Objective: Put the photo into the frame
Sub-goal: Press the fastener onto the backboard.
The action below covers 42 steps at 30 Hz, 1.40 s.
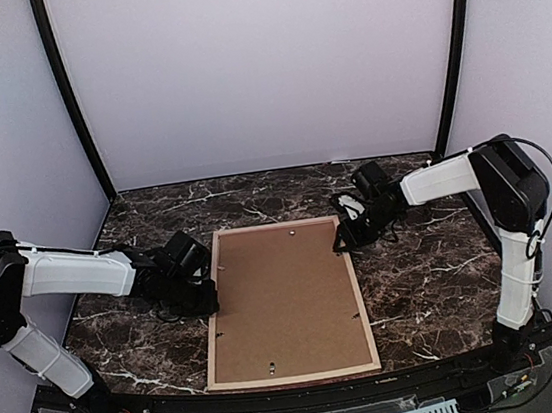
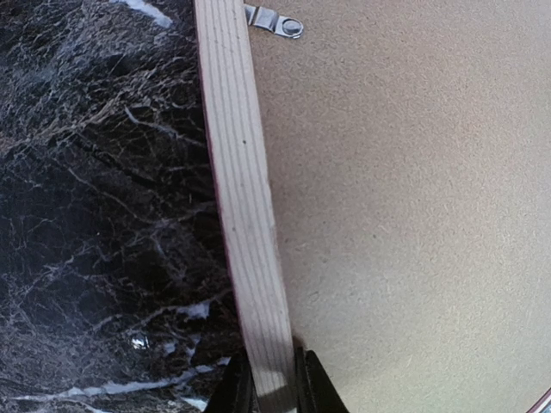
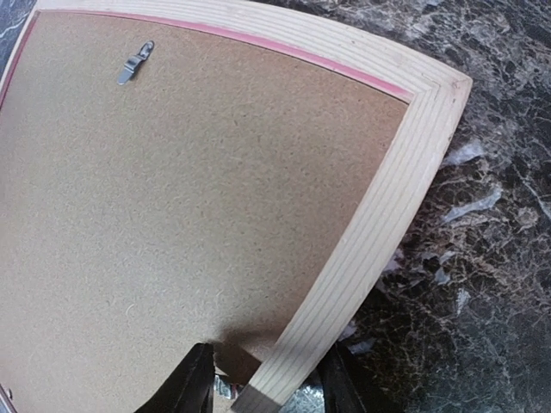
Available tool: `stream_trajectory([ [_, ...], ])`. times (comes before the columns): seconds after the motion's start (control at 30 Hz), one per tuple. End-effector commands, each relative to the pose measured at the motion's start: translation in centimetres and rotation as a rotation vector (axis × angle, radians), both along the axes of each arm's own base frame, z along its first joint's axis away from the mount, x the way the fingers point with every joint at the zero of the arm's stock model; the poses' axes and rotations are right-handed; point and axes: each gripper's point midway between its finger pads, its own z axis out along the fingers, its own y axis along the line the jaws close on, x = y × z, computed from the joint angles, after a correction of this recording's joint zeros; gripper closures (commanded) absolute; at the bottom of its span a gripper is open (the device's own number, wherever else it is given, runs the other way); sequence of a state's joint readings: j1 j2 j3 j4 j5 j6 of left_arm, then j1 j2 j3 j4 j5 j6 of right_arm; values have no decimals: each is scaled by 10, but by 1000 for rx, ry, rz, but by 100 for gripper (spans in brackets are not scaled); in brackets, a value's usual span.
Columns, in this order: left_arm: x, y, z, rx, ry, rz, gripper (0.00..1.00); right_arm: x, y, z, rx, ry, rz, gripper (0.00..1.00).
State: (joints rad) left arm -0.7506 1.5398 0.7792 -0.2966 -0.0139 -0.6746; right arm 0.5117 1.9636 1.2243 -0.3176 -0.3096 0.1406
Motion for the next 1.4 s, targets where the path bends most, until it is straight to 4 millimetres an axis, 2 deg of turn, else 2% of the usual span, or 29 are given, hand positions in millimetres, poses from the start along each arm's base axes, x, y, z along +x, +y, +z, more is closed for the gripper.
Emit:
stream_trajectory([
  [0.0,-19,-13,-6,-24,44,-87,85,-33,-5,-28,19,180,-12,54],
  [0.13,-19,-13,-6,-19,40,-81,85,-30,-2,-24,44,185,-42,55],
  [0.3,-20,-16,-8,-22,43,-88,85,-30,-12,-29,-14,173,-56,58],
  [0.87,-20,-17,-7,-23,44,-92,85,-45,-30,-43,-143,181,74,62],
  [1.37,-21,-17,-7,-23,47,-97,85,-53,-31,-40,-155,166,224,55],
])
